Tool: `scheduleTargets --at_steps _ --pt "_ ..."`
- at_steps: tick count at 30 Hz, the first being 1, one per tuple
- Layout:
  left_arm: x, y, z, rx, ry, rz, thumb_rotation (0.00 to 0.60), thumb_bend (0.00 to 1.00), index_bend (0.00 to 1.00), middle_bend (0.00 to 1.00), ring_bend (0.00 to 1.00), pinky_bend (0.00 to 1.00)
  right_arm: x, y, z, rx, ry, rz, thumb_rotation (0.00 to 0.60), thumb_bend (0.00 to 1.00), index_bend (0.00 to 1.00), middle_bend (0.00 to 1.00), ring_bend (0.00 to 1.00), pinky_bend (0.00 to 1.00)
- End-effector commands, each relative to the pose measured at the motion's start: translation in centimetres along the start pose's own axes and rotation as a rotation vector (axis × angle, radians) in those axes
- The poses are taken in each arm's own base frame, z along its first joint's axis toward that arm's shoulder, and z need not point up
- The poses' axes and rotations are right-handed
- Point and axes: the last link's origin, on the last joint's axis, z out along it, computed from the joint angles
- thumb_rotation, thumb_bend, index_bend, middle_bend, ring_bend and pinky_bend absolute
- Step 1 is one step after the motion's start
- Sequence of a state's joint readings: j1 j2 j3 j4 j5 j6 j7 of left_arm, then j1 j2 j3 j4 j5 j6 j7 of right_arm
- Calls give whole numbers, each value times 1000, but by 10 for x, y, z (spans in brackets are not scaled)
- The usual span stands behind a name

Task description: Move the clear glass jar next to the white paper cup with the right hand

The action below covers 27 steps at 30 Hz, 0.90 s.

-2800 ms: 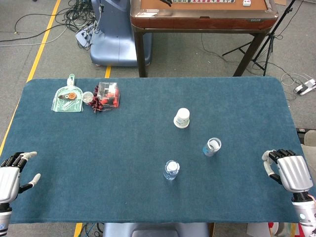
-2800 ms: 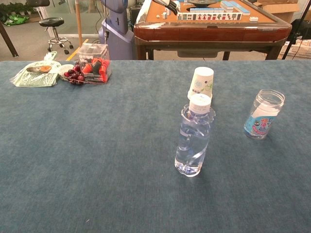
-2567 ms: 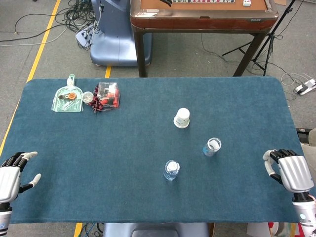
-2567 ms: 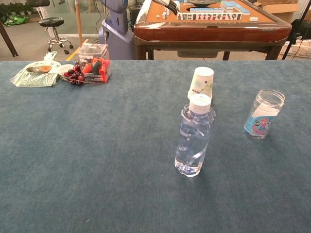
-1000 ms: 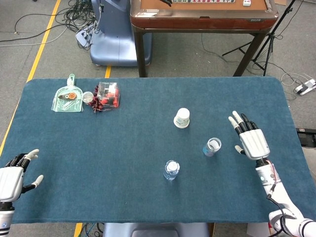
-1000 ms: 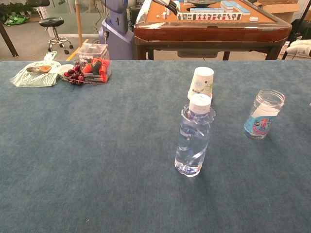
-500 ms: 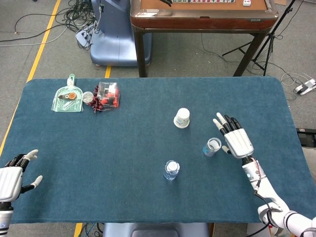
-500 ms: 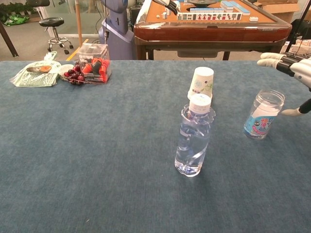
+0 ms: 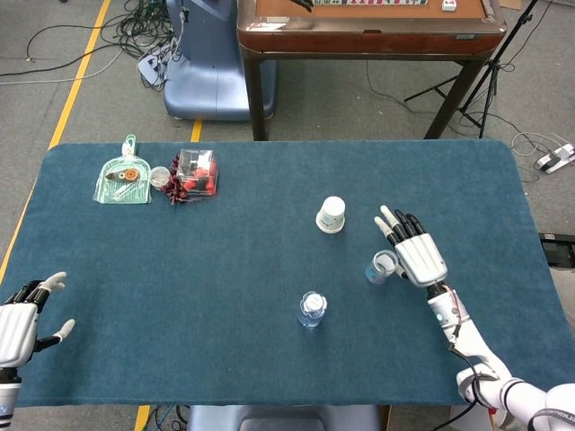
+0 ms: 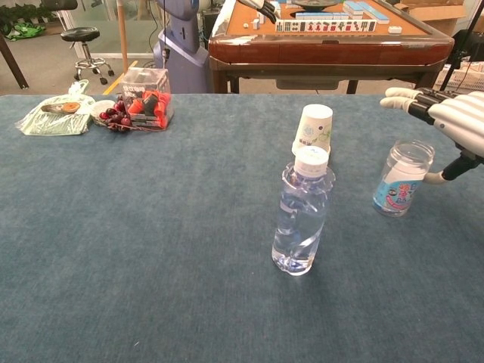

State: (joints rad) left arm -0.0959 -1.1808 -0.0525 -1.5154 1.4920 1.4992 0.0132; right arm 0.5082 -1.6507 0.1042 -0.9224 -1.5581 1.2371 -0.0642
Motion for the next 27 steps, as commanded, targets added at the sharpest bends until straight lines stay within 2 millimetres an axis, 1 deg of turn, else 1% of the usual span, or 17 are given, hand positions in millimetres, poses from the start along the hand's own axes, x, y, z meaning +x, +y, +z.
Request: scheduleTargets --at_steps 1,14,27 --pt "0 -1 0 3 0 7 600 234 177 315 234 349 -1 -5 3 17 0 1 600 0 0 0 0 146" --pt "0 -4 1 15 0 15 600 234 182 330 247 381 1 -30 20 74 10 18 600 0 0 0 0 146" --pt "2 -6 1 26 -3 13 600 234 185 333 250 399 1 -56 43 91 18 44 600 0 0 0 0 146"
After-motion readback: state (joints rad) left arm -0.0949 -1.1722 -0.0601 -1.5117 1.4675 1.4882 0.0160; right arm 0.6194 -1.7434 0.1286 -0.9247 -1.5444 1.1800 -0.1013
